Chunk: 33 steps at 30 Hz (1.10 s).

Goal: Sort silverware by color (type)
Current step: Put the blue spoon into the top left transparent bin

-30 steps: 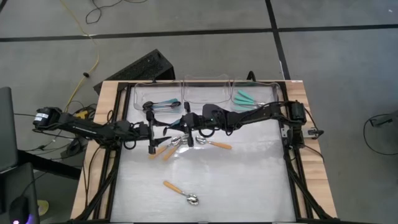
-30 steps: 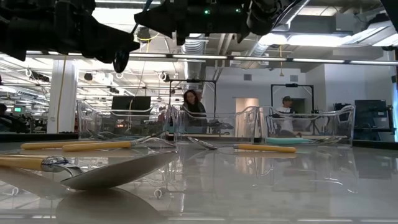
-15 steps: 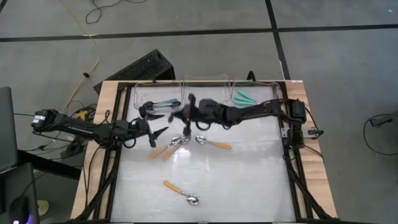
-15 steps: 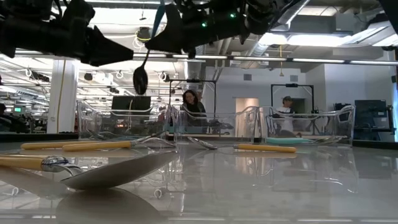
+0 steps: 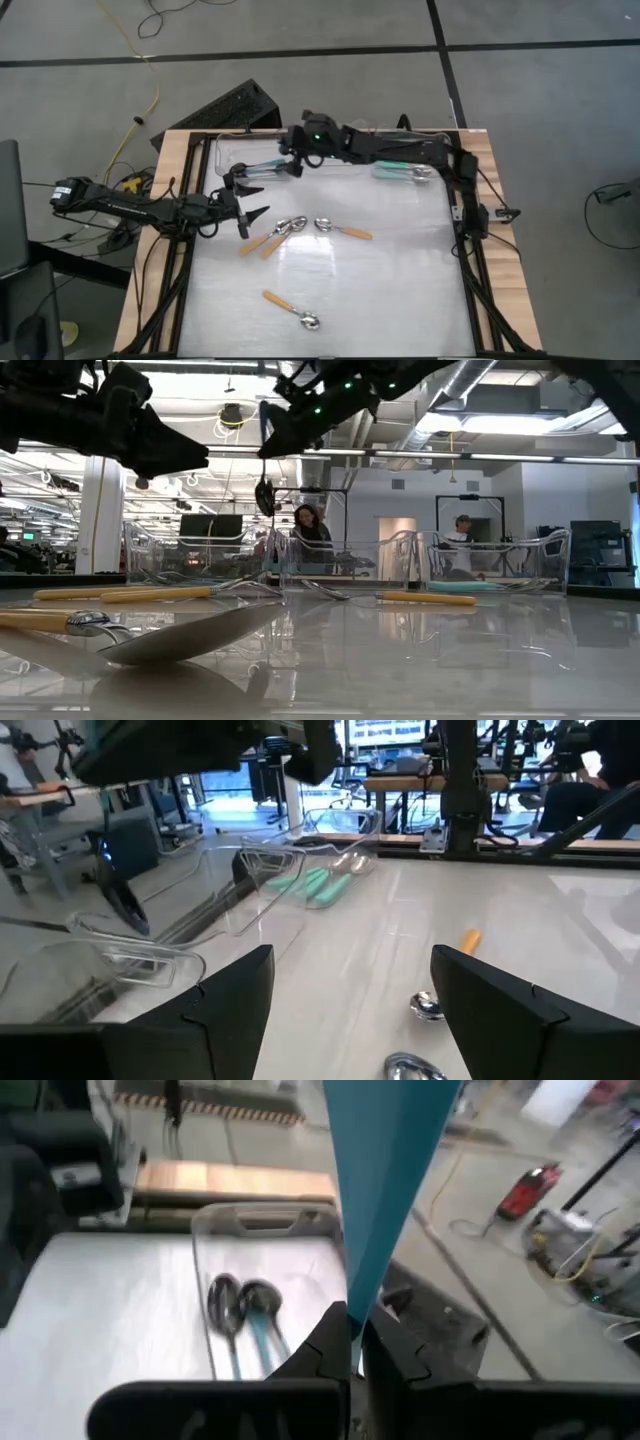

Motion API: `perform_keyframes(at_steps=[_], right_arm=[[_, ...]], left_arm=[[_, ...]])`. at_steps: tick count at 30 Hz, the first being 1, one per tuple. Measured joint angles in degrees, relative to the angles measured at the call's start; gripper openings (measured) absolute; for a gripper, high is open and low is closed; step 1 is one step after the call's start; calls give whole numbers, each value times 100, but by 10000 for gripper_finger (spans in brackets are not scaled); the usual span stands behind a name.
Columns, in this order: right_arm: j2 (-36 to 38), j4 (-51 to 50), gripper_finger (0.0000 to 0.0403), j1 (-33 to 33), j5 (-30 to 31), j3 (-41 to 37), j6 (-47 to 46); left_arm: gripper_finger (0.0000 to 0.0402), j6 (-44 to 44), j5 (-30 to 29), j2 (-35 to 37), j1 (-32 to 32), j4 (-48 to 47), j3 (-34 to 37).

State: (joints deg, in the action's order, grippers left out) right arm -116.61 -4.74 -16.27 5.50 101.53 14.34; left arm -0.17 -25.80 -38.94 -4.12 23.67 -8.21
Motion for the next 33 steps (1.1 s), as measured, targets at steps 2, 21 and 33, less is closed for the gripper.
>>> perform_keyframes(at_steps=[2,21,33], right_arm=[[-311,-67,31,-41,-260,395,142],[-2527,-2127,31,-226,-722,3269,420],[-2619,-2241,54,-223,-715,3269,239]], left_arm=[[256,-16,58,-2,-1,-49,0],[256,-505,370,-2,-2,-462,0],[256,-513,494,-4,-2,-514,0]])
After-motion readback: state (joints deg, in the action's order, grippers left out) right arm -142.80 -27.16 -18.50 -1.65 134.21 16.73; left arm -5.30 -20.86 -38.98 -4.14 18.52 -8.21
